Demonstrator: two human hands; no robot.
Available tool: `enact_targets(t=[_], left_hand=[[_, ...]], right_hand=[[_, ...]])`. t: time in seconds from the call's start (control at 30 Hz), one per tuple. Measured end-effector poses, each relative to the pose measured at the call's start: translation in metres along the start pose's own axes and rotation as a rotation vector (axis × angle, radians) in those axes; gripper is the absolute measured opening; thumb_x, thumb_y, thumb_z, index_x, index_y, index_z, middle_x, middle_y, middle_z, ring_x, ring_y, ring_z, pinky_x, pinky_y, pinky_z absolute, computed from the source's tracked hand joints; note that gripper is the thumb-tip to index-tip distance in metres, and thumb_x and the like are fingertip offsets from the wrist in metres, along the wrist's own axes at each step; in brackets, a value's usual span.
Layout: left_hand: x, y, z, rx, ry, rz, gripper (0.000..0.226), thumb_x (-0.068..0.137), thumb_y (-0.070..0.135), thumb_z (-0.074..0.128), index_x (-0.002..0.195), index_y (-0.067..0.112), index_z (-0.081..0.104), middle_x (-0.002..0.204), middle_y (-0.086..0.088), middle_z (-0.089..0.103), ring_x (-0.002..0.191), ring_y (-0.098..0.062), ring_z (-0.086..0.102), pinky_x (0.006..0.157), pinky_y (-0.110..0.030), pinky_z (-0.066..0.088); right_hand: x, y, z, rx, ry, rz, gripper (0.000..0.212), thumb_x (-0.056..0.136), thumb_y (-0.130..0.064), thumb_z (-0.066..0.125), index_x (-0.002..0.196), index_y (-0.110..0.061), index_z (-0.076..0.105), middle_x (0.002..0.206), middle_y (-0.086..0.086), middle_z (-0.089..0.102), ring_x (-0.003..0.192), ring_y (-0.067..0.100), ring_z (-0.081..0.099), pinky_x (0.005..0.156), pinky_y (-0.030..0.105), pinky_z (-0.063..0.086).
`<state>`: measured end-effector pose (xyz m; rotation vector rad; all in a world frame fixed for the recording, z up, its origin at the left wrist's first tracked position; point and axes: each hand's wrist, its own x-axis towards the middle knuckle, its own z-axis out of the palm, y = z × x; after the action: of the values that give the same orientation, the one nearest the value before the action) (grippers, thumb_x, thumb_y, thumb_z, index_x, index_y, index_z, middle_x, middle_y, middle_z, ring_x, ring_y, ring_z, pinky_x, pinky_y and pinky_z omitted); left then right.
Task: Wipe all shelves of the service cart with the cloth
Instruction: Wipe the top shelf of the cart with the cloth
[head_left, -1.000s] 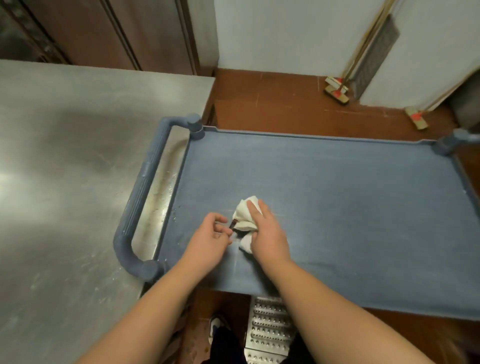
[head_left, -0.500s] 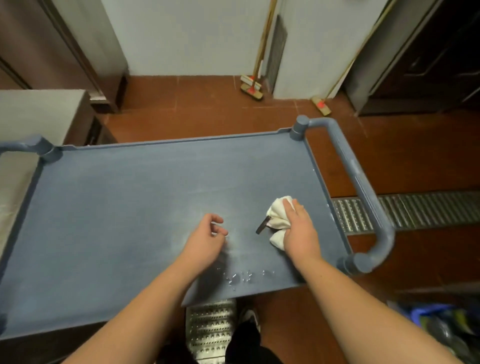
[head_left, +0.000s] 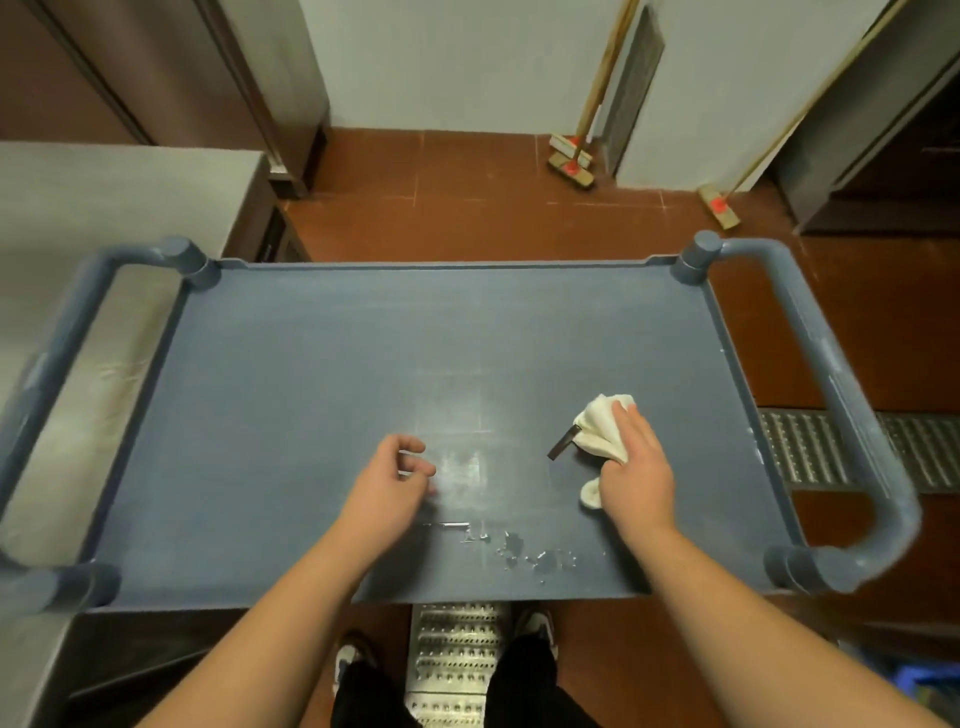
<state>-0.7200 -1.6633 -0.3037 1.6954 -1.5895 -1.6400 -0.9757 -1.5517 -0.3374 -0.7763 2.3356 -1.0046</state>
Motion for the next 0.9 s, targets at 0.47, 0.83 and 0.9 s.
enact_targets(t=[0.47, 0.83, 0.9], left_hand=[[-0.011, -0.085, -0.245, -0.005, 0.052, -0.027, 0.033, 0.081, -0.001, 0.043, 0.091, 0.029, 0.05, 0.083, 0.001, 0.066, 0.076, -0.023, 0.067, 0.066, -0.03, 0.045], [-0.05, -0.115, -0.338, -0.091, 0.159, -0.038, 0.031, 0.084, 0.0, 0.048, 0.093, 0.029, 0.053, 0.083, 0.002, 0.066, 0.078, -0.016, 0.068, 0.082, -0.043, 0.054], [-0.05, -0.116, -0.336, -0.096, 0.151, -0.025, 0.031, 0.085, 0.0, 0.047, 0.094, 0.029, 0.053, 0.082, 0.002, 0.066, 0.078, -0.017, 0.068, 0.083, -0.046, 0.054]], right_hand=[[-0.122, -0.166, 0.265, -0.01, -0.224, -0.157, 0.084, 0.077, 0.015, 0.044, 0.152, -0.022, 0.041, 0.164, 0.0, 0.027, 0.15, 0.015, 0.025, 0.103, -0.005, 0.004], [-0.204, -0.25, 0.391, -0.066, -0.415, -0.324, 0.084, 0.08, 0.014, 0.046, 0.155, -0.02, 0.034, 0.165, 0.003, 0.021, 0.152, 0.019, 0.018, 0.117, 0.016, 0.007], [-0.206, -0.252, 0.39, -0.089, -0.419, -0.343, 0.084, 0.08, 0.014, 0.046, 0.155, -0.021, 0.034, 0.165, 0.001, 0.02, 0.151, 0.019, 0.018, 0.117, 0.017, 0.008]])
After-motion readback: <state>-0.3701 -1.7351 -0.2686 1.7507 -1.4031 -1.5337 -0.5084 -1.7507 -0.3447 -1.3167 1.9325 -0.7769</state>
